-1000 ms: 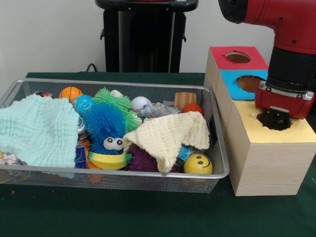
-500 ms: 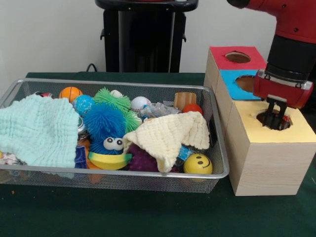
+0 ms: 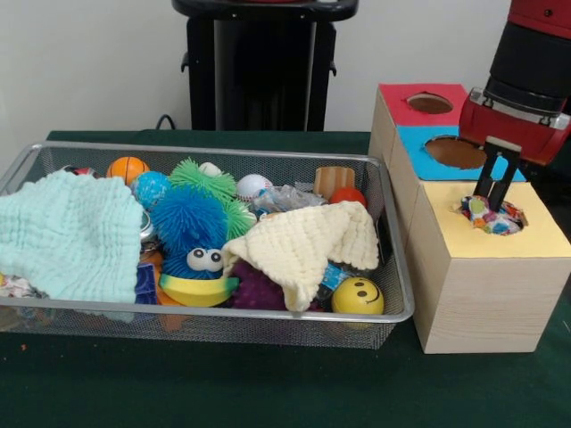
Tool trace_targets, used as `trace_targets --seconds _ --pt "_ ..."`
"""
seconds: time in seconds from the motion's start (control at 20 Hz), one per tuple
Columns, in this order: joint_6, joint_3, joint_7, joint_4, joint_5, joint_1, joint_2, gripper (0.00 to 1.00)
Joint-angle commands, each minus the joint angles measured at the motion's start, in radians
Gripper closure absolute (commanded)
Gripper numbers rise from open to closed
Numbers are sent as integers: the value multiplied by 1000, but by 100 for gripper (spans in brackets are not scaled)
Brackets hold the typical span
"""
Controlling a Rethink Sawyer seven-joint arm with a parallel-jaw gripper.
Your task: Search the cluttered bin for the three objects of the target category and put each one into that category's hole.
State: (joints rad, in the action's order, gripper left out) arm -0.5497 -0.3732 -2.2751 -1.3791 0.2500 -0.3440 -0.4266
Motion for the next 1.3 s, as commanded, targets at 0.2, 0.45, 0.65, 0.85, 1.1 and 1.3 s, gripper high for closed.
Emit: trace_targets --seconds 0.2,0.45,0.65,0.85,1.1,1.3 --pt "-167 -85 -276 80 8 -49 134 100" --pt "-144 -104 -276 91 33 -64 153 0" --pt "-139 -101 -272 88 48 -65 152 0" --pt "-234 -111 -248 70 53 -63 75 0" --pt "-407 -158 -198 92 19 -67 -34 0" --pt "-440 -152 -157 94 7 -50 -77 0"
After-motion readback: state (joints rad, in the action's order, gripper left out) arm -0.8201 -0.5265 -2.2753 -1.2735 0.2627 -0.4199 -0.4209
